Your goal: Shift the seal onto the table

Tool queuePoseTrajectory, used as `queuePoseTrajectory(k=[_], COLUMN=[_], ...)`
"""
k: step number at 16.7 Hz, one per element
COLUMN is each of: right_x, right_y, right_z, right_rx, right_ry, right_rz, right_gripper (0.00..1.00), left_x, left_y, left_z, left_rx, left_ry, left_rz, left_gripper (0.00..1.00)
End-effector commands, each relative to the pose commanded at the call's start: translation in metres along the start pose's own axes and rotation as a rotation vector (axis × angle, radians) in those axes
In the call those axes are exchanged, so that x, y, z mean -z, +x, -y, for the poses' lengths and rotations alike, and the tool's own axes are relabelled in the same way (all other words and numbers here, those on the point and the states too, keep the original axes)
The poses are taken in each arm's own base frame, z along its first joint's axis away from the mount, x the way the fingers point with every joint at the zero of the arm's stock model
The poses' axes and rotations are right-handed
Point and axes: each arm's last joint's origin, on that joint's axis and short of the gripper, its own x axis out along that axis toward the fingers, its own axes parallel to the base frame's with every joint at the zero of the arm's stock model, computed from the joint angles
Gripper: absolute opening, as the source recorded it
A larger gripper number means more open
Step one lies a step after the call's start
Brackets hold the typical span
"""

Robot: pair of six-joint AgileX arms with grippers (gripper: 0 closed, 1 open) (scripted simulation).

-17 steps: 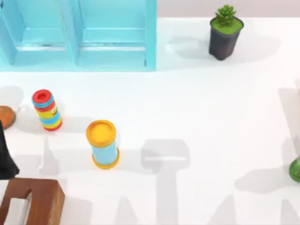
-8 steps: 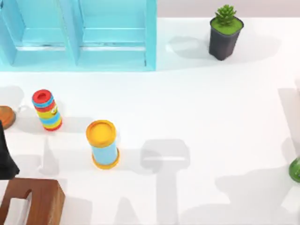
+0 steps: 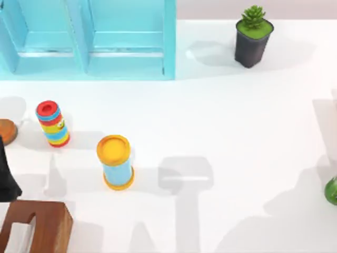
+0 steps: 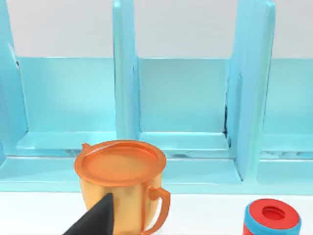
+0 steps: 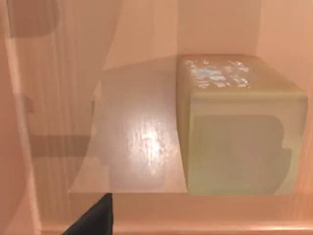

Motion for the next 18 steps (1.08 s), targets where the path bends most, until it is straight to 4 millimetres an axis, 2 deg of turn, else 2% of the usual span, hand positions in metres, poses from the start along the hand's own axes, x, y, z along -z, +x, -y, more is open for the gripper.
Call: queuePoseTrajectory(k=[8, 11, 16, 18], right_x=[-0.003, -0.005, -0.004, -0.001], right_y=[0.005, 0.028, 0.081, 0.096], right_z=[0.004, 0.006, 0.006, 0.004], right_rx=[-0.011, -0.010, -0.008, -0.010], right_ry=[-0.001, -0.001, -0.001, -0.001], right_rz=[-0.022, -0.020, -0.016, -0.019], right_gripper=[1.00, 1.00, 1.00, 1.00], left_x=[0.000, 0.000, 0.000, 0.000], left_y=[0.000, 0.000, 0.000, 0.000], left_z=[0.000, 0.000, 0.000, 0.000], left_rx=[0.000, 0.000, 0.000, 0.000], left_ry=[0.000, 0.000, 0.000, 0.000], left_rz=[0.000, 0.000, 0.000, 0.000], left_gripper=[1.00, 1.00, 1.00, 1.00])
